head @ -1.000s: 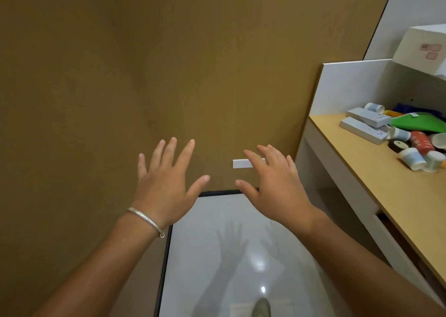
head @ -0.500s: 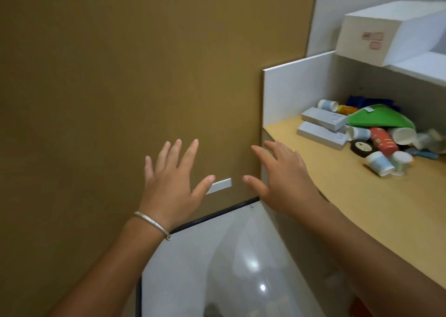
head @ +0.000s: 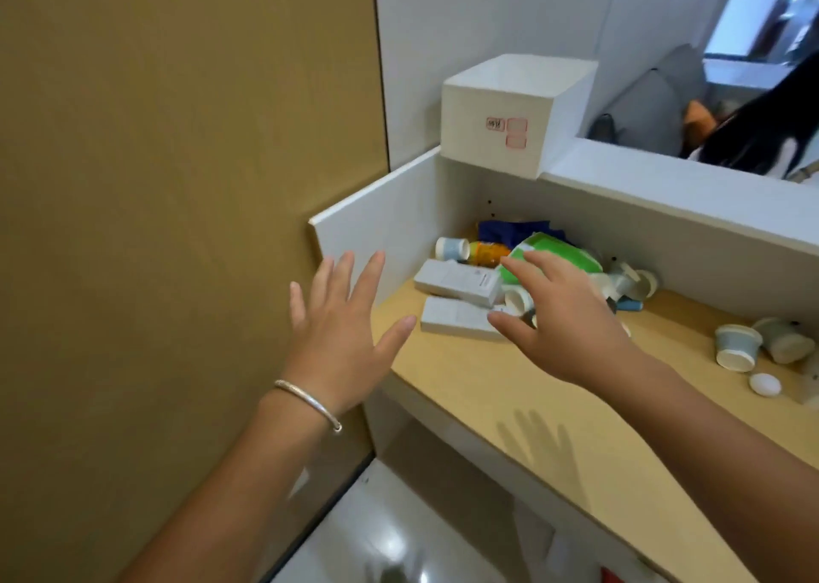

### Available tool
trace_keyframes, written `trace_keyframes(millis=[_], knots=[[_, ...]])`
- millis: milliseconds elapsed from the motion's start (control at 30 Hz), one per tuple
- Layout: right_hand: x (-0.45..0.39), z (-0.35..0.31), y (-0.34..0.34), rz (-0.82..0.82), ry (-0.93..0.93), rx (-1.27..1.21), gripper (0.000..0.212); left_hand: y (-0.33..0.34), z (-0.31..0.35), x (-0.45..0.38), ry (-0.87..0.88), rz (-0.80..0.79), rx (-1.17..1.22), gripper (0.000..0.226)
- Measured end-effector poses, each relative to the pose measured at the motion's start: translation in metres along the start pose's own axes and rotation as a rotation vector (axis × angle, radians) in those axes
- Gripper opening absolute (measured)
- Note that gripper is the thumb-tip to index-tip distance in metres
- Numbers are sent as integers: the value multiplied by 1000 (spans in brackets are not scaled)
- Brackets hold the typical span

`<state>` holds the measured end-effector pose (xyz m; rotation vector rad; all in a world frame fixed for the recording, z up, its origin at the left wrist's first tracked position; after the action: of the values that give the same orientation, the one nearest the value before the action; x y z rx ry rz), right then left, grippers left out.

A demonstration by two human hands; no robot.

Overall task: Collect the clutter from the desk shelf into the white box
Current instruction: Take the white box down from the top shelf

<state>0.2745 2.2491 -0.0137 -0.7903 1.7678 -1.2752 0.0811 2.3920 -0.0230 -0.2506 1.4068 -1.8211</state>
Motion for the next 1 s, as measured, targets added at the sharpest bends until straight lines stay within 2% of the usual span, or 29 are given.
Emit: trace_keyframes(millis=[167,367,667,800,933,1000], knots=[[-76,20,-9,19,122,88,72,20,-15,-113,122,-31,20,75],[-155,55,-10,33,186,104,74,48,-7,-213,211,-41,55,77],[-295,116,-24,270,81,143,77,76,34,-355,240,-93,90,88],[-338,135,-25,238,58,200,80,85,55,-409,287,-56,121,91],[-354,150,-18,182,68,170,67,100,60,-451,275,-101,19,92],[-356,153,-14,184,55,167,54,106,64,-466,285,-127,-8,83]])
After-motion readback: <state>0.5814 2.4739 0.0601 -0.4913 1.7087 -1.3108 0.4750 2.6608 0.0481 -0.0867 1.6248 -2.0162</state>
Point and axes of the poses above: each hand's wrist, its own x-axis away from the middle knuckle, its own y-axis out of the palm, z = x × y, the point moved 4 cm from there along -x, towards the middle knuckle, and after that the axes turned 7 degrees about x, right-handed, at the moved point
